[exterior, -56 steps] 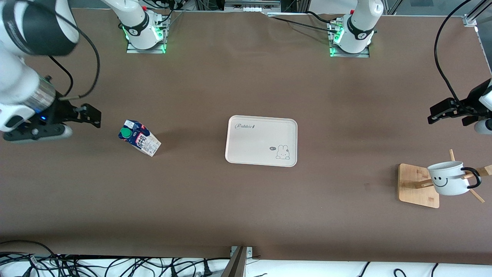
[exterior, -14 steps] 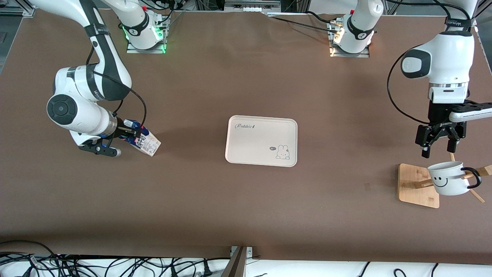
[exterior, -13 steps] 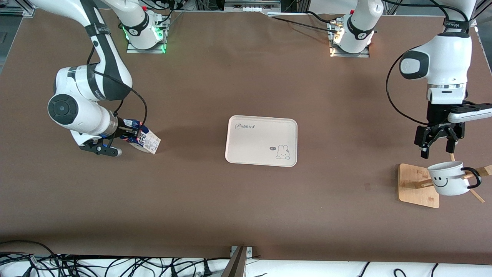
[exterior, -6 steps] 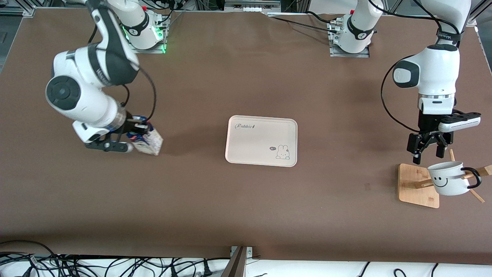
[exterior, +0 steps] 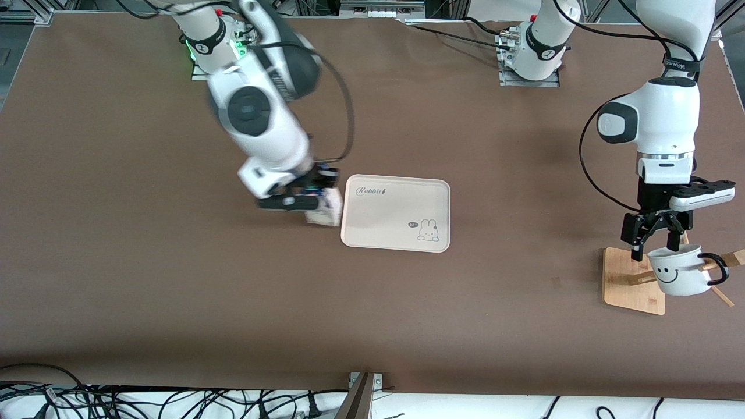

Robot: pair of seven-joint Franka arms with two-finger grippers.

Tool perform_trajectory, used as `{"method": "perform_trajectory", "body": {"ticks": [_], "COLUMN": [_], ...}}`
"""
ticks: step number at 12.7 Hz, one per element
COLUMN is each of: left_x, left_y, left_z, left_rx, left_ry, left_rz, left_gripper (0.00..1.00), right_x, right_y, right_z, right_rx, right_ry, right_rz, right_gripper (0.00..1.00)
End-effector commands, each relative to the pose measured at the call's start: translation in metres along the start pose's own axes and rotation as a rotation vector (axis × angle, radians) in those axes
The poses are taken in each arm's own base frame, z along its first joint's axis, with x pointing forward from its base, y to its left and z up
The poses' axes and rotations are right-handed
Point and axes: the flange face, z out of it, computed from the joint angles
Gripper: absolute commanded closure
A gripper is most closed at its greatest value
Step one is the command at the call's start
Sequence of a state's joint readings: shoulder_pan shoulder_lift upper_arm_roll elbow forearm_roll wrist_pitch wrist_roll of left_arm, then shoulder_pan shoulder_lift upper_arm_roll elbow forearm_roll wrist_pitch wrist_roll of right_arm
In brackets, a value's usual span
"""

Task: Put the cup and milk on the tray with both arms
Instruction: 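Carry the milk carton onto the white tray with the right gripper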

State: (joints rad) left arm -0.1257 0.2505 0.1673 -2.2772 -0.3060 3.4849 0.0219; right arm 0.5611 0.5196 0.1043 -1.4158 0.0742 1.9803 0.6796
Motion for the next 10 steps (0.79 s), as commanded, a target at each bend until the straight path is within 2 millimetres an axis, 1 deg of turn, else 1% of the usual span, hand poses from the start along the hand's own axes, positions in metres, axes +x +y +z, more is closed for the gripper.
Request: {"method": "perform_trajectory", "body": {"ticks": [1,2,3,4,5,8,9,10], "left_x": [0.014,0.016,0.020,0.021,0.027,0.030,0.029,0.027], "left_y": [0.006,0.006,0.005,0.004,0.005,0.004,0.004,0.001], "left_z": [0.008,0.011,0.010,0.010,0.010,0.011,0.012,0.013], "left_rx": [-0.002,-0.002,-0.001,0.001,0.000,0.001,0.003,0.008], "left_ry": [0.034,0.038,0.044,0.046,0.058,0.062,0.059,0.055], "left_rz": [-0.004,-0.005,-0.007,-0.003,-0.006,-0.008,-0.012,-0.016], "left_gripper": [0.00,0.00,0.00,0.00,0.00,0.00,0.00,0.00], "right_x": [-0.007,-0.010,-0.011,-0.011,-0.010,-0.013,-0.013,-0.015], "right_y": [-0.045,-0.049,-0.050,-0.049,-0.049,-0.049,-0.049,-0.051], "right_z": [0.029,0.040,0.046,0.047,0.050,0.066,0.068,0.075], "right_rx": [0.037,0.031,0.025,0.016,0.013,-0.020,-0.022,-0.029], "right_ry": [0.029,0.025,0.022,0.026,0.027,0.025,0.023,0.016], "right_rz": [0.021,0.014,0.014,0.009,0.008,-0.008,-0.008,-0.012], "right_gripper": [0.69,0.69,0.68,0.68,0.67,0.67,0.67,0.67]}}
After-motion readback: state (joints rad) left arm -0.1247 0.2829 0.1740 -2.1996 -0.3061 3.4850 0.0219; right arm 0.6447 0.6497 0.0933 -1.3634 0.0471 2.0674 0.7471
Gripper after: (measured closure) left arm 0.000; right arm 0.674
